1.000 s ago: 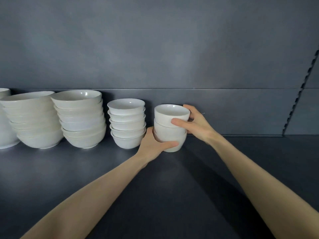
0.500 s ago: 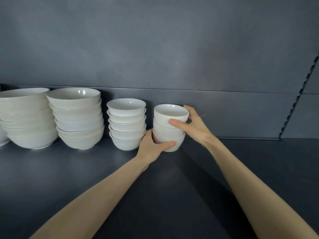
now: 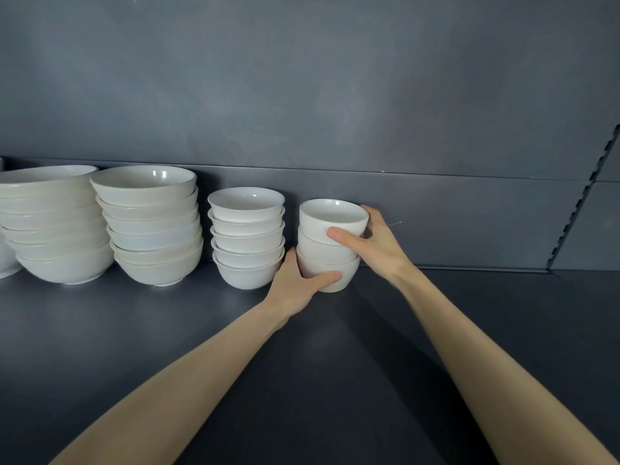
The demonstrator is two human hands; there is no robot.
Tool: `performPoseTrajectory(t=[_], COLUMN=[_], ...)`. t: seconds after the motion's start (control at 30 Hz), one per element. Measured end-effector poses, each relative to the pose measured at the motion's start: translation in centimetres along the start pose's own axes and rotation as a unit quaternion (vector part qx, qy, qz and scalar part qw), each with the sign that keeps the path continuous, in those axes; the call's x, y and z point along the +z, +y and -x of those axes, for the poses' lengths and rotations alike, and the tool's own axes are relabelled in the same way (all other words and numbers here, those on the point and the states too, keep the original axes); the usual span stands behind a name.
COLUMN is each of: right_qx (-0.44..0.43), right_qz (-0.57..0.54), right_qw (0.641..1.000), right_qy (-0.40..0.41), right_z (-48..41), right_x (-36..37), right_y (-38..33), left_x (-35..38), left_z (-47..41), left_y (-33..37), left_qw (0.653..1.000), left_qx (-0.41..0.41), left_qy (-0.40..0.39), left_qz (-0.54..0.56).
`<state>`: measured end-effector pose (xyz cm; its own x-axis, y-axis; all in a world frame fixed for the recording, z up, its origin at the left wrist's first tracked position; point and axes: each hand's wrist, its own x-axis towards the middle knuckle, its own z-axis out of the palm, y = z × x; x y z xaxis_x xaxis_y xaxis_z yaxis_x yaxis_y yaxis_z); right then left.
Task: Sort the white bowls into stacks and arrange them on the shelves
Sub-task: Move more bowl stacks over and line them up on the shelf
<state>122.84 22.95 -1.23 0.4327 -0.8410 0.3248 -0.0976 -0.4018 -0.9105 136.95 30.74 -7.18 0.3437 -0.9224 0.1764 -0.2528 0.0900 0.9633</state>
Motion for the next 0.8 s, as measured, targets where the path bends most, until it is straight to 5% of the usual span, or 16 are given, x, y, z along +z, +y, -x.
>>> performPoseTrajectory(t=[0.8], right_qx=[0.049], right_qz=[0.039], right_qw=[0.996], right_qy=[-0.056], right_z=[2.2], right_x=[-1.3], right_y=[-2.2], left_x=[-0.1], left_z=[2.5], left_y=[2.8], left_qw=[0.990], left_qx=[-0.056], left_qy=[0.026], left_qz=[-0.124])
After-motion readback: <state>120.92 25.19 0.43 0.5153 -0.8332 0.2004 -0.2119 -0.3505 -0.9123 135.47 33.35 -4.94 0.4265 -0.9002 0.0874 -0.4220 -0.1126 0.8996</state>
